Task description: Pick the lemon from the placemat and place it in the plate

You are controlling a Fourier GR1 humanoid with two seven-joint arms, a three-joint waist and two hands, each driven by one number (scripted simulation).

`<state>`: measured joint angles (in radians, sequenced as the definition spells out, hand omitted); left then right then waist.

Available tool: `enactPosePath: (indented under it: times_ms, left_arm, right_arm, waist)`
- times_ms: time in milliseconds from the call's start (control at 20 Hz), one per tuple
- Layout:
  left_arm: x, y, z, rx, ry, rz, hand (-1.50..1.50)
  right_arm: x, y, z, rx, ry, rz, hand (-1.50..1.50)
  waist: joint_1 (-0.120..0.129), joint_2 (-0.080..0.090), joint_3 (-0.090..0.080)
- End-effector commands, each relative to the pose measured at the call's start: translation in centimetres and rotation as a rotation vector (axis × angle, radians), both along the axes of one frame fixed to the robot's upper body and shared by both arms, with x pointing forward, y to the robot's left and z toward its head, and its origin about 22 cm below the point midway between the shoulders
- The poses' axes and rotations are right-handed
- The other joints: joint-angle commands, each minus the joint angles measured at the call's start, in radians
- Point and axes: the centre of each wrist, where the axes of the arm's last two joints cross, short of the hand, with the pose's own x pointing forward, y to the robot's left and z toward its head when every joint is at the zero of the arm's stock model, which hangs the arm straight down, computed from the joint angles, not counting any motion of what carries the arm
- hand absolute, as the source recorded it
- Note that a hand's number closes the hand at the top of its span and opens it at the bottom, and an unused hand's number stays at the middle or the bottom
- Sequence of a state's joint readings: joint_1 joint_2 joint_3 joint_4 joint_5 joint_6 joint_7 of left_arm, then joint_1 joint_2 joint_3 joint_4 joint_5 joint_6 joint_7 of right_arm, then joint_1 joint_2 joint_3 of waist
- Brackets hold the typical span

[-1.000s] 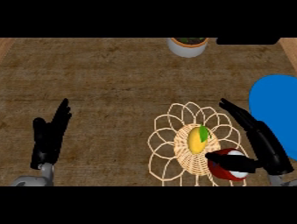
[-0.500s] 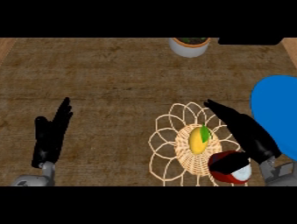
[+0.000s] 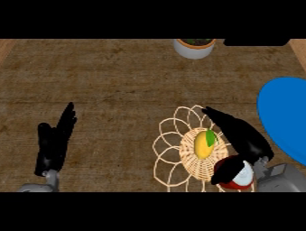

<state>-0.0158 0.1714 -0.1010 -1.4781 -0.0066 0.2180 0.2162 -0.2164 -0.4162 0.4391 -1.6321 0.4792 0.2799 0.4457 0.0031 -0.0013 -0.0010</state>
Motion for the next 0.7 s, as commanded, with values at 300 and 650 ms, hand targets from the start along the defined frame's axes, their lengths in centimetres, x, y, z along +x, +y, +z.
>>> enactPosePath:
  times_ms: [300,650]
  left_arm:
    - [-0.4,1.6,0.8,0.008,-0.003,0.013,0.00]
    - [0.1,0.1,-1.5,0.005,0.002,0.005,0.00]
  right_arm:
    - [1.7,0.5,-1.9,-0.026,0.033,0.025,-1.50]
    - [1.5,0.4,-4.0,0.001,0.053,0.011,-1.50]
  waist:
    - [0.001,0.001,0.001]
    - [-0.001,0.001,0.001]
